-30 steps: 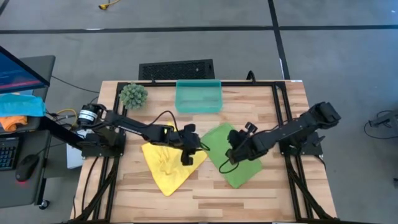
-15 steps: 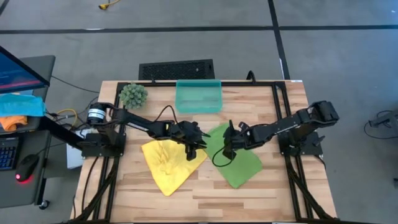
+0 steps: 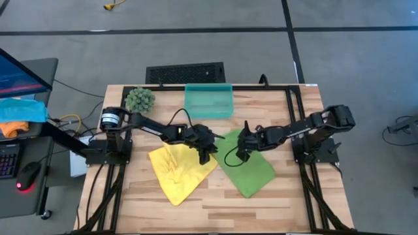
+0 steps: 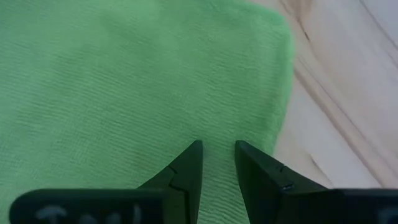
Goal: Roll microfiber towels into tight, uniform cylinder then place into a basket
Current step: Fold the green microfiber cloth
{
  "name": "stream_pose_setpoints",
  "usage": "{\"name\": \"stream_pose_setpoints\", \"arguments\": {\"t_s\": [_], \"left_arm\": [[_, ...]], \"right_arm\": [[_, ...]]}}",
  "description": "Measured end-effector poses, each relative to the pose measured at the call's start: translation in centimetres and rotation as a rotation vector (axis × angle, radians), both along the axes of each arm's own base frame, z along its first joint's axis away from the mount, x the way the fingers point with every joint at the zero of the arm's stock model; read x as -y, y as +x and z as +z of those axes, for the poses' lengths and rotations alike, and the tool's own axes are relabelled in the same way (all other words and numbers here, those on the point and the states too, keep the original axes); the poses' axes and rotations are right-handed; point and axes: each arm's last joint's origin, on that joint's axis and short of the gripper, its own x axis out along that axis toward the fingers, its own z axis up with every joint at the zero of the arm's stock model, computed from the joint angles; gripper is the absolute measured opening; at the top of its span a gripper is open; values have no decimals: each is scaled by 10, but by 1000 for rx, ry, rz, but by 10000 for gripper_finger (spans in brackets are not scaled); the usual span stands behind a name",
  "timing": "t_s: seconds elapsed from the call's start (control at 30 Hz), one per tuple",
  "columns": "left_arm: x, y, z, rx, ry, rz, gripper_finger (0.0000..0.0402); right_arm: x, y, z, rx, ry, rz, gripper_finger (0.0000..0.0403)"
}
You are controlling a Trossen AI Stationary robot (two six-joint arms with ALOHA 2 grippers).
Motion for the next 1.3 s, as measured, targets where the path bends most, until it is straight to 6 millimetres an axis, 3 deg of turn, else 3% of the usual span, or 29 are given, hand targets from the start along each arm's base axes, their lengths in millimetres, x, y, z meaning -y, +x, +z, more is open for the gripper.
{"name": "stream_pose_setpoints", "arguments": {"t_s": [0.23,0.57,0.73,0.97,1.13,1.3], "left_arm": [[-6,-3,-4,-53,4,50,66],[-10,-3,-4,-80,72,129,66],[-3,3,4,-44,108,84,66],[14,12,7,69,118,38,66],[25,22,0,100,139,-5,66],[22,29,-11,46,139,1,66]], "right_arm": [[14,-7,-6,9,18,-148,118],[29,-14,-7,54,82,-506,118],[17,-7,-2,66,126,-460,118],[0,14,19,98,139,-322,118],[-4,14,27,70,72,-306,118],[-6,7,32,-38,13,-301,118]]}}
